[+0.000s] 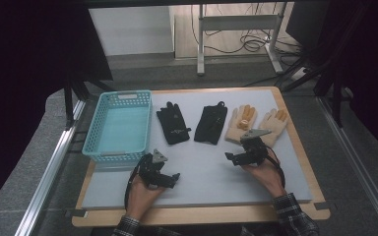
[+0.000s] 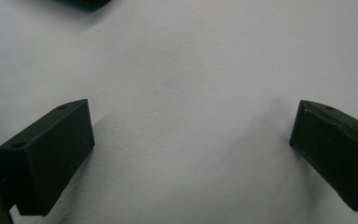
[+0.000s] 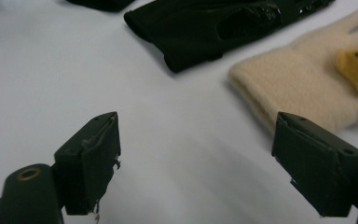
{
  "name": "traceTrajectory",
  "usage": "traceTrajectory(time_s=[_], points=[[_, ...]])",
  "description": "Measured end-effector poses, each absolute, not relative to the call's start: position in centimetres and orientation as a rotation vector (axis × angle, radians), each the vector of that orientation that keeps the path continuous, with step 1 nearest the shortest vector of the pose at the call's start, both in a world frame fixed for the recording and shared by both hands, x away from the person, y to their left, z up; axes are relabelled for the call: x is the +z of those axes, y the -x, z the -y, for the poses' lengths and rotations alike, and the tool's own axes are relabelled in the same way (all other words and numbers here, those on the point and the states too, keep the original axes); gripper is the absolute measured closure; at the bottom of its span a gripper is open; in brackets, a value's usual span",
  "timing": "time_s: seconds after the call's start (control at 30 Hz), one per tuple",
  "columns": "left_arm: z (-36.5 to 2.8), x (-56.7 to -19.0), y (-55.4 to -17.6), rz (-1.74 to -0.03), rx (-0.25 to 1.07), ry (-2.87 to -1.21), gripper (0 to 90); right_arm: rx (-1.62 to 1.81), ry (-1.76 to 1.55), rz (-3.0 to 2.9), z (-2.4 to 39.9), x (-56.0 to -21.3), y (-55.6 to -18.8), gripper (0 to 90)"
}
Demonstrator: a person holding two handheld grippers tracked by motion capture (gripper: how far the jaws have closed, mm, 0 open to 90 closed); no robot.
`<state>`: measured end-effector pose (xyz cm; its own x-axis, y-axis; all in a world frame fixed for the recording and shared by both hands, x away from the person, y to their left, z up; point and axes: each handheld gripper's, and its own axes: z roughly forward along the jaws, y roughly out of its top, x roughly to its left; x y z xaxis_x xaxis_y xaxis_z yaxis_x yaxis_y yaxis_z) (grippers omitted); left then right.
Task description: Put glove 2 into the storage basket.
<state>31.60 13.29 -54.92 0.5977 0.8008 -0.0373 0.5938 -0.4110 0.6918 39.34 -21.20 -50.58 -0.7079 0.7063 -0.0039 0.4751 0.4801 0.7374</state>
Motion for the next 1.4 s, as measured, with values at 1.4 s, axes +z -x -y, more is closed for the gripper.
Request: traceTrajectory(time_s=[1.4], points=[[-13.3, -54.9, -31.6, -1.095, 0.39, -2.153, 0.1, 0.933, -1.117, -2.368, 13.7, -51.5, -52.8, 35.9]])
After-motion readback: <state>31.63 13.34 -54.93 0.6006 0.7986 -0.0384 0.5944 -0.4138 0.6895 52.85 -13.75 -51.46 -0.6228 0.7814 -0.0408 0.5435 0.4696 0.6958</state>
